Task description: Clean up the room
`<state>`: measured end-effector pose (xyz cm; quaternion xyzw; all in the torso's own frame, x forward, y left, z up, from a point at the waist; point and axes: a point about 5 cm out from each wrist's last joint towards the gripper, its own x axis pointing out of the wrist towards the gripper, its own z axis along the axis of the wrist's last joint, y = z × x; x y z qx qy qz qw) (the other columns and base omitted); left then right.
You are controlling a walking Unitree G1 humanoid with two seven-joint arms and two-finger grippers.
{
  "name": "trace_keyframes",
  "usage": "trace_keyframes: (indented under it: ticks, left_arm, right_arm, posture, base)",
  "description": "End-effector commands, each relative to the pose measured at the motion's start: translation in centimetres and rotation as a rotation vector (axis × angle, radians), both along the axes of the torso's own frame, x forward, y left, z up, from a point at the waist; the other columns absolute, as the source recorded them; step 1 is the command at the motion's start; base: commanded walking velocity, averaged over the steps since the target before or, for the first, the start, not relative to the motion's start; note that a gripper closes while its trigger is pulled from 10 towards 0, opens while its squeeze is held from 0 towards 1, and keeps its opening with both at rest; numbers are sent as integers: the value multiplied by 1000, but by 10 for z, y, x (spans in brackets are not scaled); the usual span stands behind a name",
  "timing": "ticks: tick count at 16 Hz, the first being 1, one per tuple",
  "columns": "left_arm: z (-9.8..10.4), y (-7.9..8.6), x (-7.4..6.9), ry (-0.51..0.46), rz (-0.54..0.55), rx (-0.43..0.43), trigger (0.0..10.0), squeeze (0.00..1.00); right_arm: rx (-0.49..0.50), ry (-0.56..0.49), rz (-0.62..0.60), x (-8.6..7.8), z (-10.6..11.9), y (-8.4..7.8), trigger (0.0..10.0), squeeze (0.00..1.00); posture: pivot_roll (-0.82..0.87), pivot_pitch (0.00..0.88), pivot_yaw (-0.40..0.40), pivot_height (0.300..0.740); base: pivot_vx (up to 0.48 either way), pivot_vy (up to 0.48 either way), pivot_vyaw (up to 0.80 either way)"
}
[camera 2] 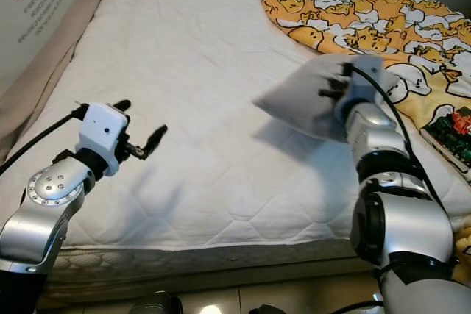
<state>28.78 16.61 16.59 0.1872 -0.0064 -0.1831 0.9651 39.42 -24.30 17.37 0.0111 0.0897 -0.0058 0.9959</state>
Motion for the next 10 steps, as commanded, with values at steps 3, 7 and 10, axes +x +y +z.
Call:
trace_keyframes:
  ticks: [3, 7, 10]
  left_arm:
    - [11, 4, 5, -63, 45, -11, 10000, 0]
    - [12, 5, 4, -80, 50, -13, 10000, 0]
    - [20, 16, 7, -121, 117, -16, 10000, 0]
  right_arm:
    - [42, -197, 218, 11, 47, 34, 0, 0]
    - [87, -321, 434, 3, 67, 67, 0, 0]
    - [-2, -330, 761, -28, 55, 109, 0, 0]
  posture:
    - [98, 0, -58, 740]
    - [100, 0, -61, 740]
    - [102, 0, -62, 740]
  base:
    - [0, 0, 0]
    - [0, 0, 0]
    - [0, 0, 0]
